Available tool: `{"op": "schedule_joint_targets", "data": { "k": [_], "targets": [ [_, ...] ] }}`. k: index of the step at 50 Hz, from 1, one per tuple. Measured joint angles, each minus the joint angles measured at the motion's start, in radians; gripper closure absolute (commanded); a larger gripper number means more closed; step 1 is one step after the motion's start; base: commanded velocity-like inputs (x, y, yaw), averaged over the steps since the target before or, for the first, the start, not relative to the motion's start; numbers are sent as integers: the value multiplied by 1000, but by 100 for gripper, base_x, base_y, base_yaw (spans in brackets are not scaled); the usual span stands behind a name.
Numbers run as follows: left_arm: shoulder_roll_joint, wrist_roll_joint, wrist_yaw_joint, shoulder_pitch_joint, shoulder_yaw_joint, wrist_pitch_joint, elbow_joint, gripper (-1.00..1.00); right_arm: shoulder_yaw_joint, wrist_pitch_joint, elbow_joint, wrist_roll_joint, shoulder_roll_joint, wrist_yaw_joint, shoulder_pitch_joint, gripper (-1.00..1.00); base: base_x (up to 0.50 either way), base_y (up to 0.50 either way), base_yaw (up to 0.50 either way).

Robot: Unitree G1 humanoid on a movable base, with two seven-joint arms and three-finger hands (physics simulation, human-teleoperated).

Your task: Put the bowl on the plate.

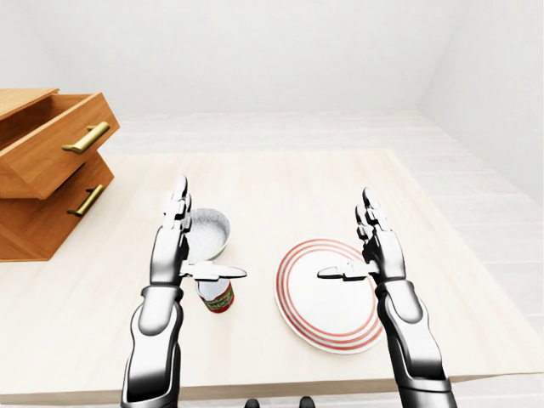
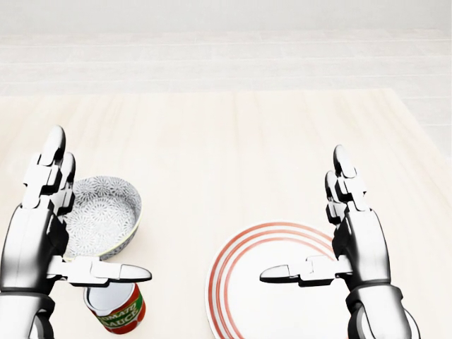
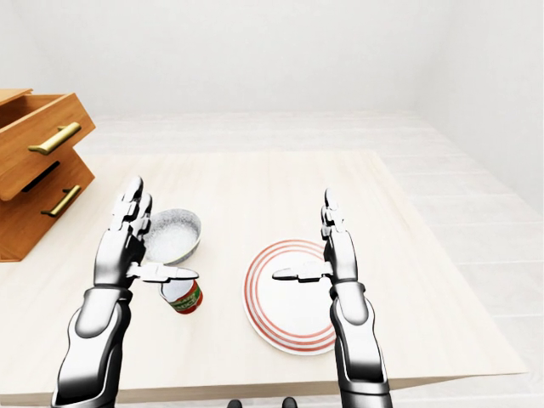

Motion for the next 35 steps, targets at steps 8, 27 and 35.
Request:
{"op": "schedule_joint_targets", "data": {
  "k": [8, 27, 35],
  "targets": [
    [25, 29, -18, -1, 17, 0, -8, -100, -5, 0, -18, -2, -2, 2, 21, -100, 0, 0, 0],
    [144, 207, -146, -29, 123, 0, 23, -100, -46, 0, -78, -3, -3, 20, 104, -100, 0, 0, 0],
    [191, 283, -209, -55, 182, 0, 48, -100, -63, 0, -104, -3, 0, 28, 129, -100, 0, 0, 0]
  ]
}}
